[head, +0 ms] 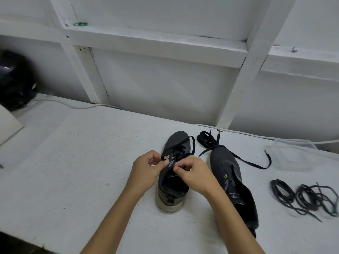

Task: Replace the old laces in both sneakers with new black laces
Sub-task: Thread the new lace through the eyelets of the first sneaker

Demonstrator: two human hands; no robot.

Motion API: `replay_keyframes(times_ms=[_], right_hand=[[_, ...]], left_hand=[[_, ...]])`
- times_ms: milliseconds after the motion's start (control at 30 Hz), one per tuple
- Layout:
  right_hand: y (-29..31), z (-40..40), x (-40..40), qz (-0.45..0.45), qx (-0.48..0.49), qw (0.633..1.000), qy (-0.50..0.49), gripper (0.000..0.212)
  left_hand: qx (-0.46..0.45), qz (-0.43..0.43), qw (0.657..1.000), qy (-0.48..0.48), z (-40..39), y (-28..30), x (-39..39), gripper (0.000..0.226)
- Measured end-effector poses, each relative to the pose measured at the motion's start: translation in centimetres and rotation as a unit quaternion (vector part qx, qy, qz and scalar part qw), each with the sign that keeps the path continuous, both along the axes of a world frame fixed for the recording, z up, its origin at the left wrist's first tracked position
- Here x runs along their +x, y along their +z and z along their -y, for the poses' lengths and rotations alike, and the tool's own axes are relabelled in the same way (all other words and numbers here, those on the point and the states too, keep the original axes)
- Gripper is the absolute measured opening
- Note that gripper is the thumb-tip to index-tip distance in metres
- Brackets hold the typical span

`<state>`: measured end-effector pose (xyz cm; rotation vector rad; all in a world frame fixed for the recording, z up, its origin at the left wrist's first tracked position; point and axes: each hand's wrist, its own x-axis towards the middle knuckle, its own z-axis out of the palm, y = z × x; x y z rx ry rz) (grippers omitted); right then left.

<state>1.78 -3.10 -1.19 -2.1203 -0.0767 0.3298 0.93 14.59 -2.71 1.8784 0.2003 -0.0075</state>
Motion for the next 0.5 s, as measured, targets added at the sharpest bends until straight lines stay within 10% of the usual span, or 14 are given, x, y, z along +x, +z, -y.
replay_keyframes(times_ms=[500], right_hand=[[-0.73, -0.45, -0.1, 0.006, 0.007, 1.0, -0.026, 0.006]], left_hand=[[-0.031, -0.023, 0.999, 0.001, -0.13, -0.62, -0.4, 0.005]])
